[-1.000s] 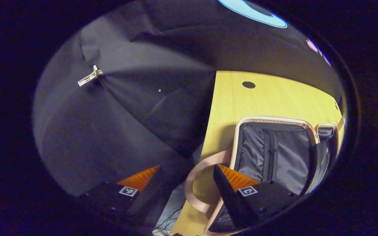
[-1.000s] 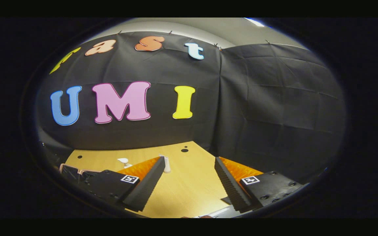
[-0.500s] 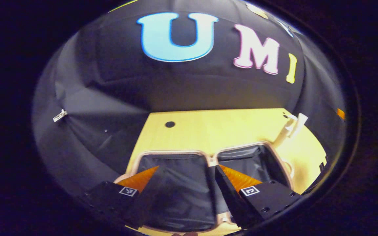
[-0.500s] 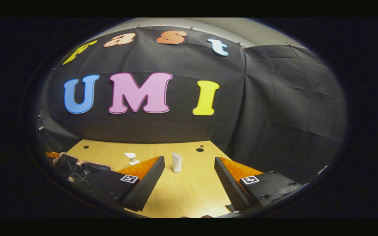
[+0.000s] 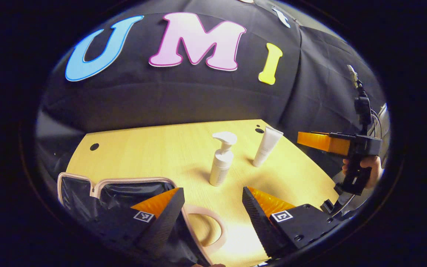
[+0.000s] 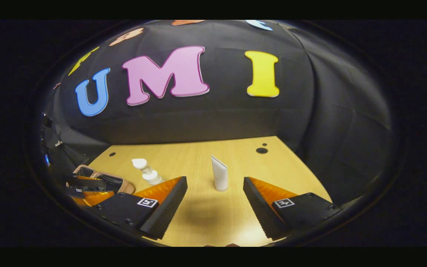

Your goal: First open the suitcase, pack the skin care products into it, and then close the suitcase.

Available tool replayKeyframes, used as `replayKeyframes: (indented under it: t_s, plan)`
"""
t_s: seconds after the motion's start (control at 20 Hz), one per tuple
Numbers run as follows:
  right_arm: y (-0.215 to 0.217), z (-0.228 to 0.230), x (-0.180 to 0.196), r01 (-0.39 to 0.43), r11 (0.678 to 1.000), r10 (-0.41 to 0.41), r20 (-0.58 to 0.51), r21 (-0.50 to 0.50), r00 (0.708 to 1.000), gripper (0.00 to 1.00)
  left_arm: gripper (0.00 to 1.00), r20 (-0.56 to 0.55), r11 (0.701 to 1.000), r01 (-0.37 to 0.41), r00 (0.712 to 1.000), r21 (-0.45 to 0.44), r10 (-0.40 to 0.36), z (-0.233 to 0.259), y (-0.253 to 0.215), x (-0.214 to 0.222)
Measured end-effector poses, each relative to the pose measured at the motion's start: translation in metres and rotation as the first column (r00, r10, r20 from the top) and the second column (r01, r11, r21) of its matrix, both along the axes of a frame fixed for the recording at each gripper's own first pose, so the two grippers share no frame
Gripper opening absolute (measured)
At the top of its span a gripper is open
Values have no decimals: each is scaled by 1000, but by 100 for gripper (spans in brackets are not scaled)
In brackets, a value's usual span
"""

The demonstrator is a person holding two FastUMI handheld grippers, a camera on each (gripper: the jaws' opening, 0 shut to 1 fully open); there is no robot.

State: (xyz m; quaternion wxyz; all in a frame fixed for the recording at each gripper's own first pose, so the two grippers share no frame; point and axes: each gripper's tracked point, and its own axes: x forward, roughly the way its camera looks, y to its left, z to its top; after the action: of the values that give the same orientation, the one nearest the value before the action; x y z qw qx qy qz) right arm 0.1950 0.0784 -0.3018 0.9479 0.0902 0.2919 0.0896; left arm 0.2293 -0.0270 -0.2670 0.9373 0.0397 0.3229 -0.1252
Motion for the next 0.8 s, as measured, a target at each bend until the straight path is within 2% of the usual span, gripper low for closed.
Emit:
replayKeyframes:
  t_s: [0.3,0.5,0.65,0.7,0.75,0.8]
  plan:
    - [14,-84,50,-149,989,150,-72,21,986,98,99,-24,997,-80,996,7,80,-59,-33,58]
    - [25,-108,75,-201,979,203,-72,34,977,98,99,-6,989,-138,990,58,139,-81,-30,94]
    - [33,-122,87,-228,973,230,-83,34,970,98,99,2,986,-142,990,92,142,-94,-33,117]
    - [34,-126,91,-224,974,227,-90,41,970,89,99,4,986,-137,991,97,137,-98,-33,120]
    - [37,-132,93,-221,974,225,-96,48,970,98,99,3,986,-133,991,103,133,-101,-34,125]
    - [39,-137,97,-219,974,223,-103,51,969,96,98,1,989,-117,993,89,117,-102,-38,128]
